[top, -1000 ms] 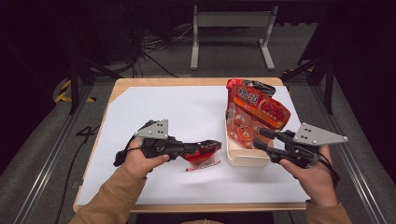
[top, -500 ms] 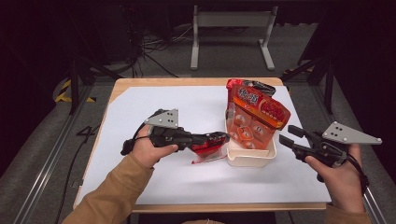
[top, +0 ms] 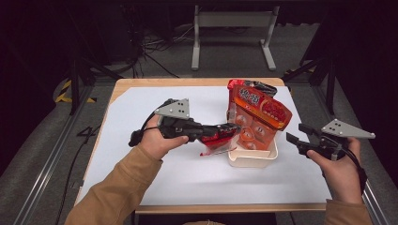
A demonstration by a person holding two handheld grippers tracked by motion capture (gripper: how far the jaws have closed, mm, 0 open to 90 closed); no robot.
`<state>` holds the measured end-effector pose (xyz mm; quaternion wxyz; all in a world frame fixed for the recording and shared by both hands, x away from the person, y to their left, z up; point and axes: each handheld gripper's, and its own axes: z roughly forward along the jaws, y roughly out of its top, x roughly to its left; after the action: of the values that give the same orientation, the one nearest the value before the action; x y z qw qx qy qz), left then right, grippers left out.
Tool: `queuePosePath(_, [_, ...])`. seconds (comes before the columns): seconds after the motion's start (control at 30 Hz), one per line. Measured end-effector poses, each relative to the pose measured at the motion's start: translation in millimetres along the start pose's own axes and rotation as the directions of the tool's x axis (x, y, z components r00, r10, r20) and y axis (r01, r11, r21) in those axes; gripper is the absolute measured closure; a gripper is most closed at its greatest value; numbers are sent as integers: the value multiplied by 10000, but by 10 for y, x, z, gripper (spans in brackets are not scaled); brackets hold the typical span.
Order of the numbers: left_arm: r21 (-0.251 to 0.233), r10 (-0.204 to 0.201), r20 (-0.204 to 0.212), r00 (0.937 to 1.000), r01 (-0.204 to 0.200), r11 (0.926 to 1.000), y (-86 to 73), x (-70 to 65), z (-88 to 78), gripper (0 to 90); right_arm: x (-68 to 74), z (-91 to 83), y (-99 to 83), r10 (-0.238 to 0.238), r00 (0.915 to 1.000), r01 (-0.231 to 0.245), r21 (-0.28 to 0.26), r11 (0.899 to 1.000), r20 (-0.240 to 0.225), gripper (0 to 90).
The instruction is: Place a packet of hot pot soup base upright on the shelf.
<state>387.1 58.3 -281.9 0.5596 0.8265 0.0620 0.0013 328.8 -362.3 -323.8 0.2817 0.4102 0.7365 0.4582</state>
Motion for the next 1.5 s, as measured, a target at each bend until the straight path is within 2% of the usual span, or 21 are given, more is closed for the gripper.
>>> queuePosePath(0.23, [-25, 38, 129, 9999, -37, 10000, 98, 54, 122, 897, -95, 98, -74, 214, 9997, -216, 195, 9996, 113, 374])
queuePosePath(0.43, [72, 322, 370, 9988, -325, 9994, 182, 68, 257, 897, -155, 132, -109, 381, 9992, -384, 194, 9991, 129, 355])
queuePosePath(0.77, [49, 384, 671, 9970, -388, 9992, 267, 129, 557, 897, -224, 165, -169, 591, 9981, -595, 242, 9979, 142, 339])
queuePosePath(1.03, [100, 606, 841, 9946, -616, 9980, 298, 146, 739, 896, -264, 171, -204, 786, 9966, -792, 230, 9966, 229, 325])
queuePosePath(1.5, [203, 822, 859, 9929, -842, 9962, 258, 178, 1009, 895, -283, 187, -226, 819, 9965, -823, 288, 9962, 179, 322])
